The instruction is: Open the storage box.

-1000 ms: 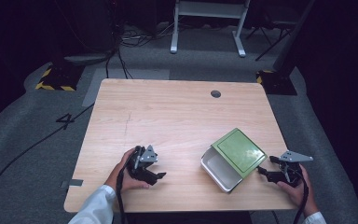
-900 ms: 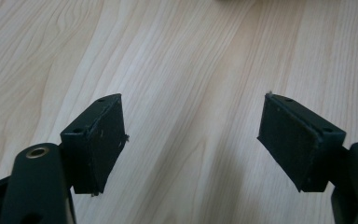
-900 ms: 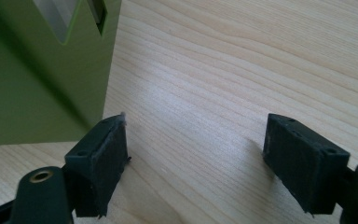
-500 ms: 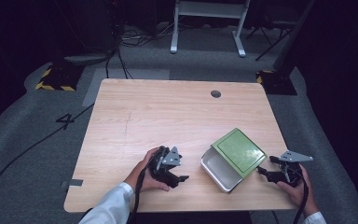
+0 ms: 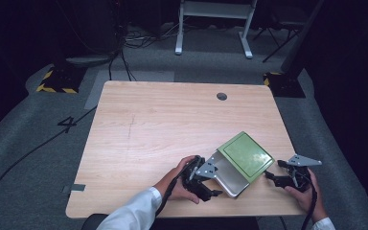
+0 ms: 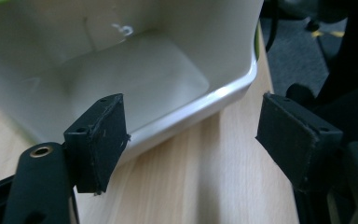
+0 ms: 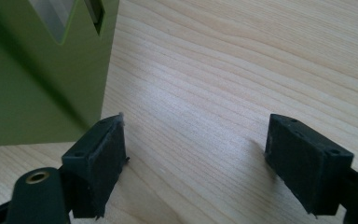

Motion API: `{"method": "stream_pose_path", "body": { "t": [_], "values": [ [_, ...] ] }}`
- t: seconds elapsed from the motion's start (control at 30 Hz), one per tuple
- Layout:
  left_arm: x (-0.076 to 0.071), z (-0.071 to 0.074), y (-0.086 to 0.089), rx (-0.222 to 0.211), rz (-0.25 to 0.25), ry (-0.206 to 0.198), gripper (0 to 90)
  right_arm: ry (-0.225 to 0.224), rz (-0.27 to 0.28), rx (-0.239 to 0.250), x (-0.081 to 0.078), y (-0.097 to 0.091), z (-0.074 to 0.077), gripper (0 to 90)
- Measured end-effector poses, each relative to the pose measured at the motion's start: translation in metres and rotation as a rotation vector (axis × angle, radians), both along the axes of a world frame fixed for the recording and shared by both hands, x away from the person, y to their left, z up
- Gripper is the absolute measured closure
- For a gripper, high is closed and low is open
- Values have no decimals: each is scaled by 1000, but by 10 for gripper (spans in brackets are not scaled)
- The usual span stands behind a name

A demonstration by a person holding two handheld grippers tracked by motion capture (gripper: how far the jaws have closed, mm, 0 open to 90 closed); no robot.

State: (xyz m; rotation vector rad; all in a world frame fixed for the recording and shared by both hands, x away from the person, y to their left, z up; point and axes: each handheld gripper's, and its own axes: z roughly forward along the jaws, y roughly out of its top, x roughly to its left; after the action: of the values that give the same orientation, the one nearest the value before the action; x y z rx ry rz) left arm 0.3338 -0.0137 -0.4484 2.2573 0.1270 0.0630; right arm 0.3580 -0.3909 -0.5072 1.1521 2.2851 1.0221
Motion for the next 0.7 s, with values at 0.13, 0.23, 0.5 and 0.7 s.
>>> {"method": "stream_pose_path", "body": {
  "t": [0.13, 0.23, 0.5, 0.7],
  "values": [
    [2, -5, -11, 15, -12, 10, 232, 0, 0, -1, 0, 0, 0, 200],
    [4, -10, -20, 3, -27, 28, 215, -3, 0, -3, 0, 0, 0, 201],
    [15, -25, -38, 29, -99, 82, 217, -1, 7, -1, 0, 0, 0, 204],
    [15, -27, -39, 42, -150, 97, 352, -4, 11, -2, -1, 1, 0, 204]
  ]
}}
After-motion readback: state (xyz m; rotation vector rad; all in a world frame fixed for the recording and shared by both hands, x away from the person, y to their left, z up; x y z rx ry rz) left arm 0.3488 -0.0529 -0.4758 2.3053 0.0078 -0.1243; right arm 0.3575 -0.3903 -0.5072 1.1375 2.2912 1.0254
